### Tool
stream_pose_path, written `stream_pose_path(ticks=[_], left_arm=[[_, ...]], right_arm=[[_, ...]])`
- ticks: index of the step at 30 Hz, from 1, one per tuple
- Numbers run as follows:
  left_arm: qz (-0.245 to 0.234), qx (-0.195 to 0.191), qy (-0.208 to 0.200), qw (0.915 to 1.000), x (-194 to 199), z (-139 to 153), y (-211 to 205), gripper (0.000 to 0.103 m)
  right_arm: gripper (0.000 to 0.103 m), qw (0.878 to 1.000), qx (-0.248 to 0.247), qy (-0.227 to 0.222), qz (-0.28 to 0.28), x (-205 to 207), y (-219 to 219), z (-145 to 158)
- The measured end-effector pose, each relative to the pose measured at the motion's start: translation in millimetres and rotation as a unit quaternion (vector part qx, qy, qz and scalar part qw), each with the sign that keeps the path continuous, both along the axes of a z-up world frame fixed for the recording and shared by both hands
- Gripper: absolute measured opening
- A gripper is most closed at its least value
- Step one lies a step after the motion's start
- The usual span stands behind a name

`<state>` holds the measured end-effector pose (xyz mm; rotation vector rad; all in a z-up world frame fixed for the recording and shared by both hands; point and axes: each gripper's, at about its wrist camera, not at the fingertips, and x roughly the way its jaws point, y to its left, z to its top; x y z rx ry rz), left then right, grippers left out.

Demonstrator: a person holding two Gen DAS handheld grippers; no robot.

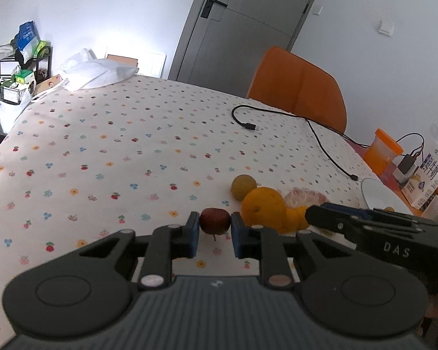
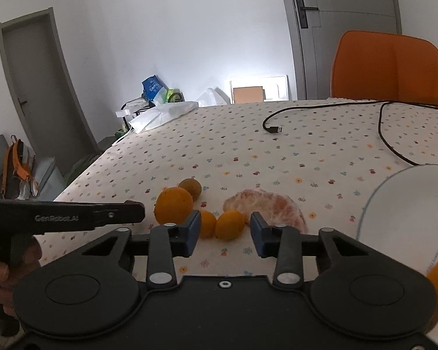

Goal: Organize fruits
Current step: 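Close the left tool on the dark red fruit while the right tool grasps a kumquat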

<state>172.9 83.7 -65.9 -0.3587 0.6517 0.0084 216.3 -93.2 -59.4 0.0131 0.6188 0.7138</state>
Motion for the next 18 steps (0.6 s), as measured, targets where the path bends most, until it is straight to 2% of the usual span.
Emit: stream_pose_path(ticks=[4, 7, 9, 16, 18], left_arm=[[0.002, 0.001, 0.001, 1.0000, -1.0, 0.0, 1.9, 0.021], [0.003, 0.002, 0.000, 1.0000, -3.0, 1.8, 2.3, 0.021], [0.005, 0.004, -0.001, 1.0000, -4.5, 3.1, 2.5, 0.021], [0.005, 0.009, -0.008, 0.9999, -10.6, 9.5, -1.7, 0.021], [0.006, 0.011, -0.009, 0.9999, -12.5, 11.5, -2.8, 0.021]], right_arm=[[0.028, 1.000, 0.000, 0.003, 0.003, 5.3, 5.0, -2.9], [0.026, 1.000, -0.001, -0.001, -0.001, 7.1, 6.6, -6.3], [0.015, 1.000, -0.003, 0.000, -0.006, 7.1, 4.6, -6.1], [0.013, 1.000, 0.001, 0.007, -0.009, 4.8, -2.3, -5.8], [0.005, 1.000, 0.004, 0.006, -0.009, 2.8, -4.0, -3.6]])
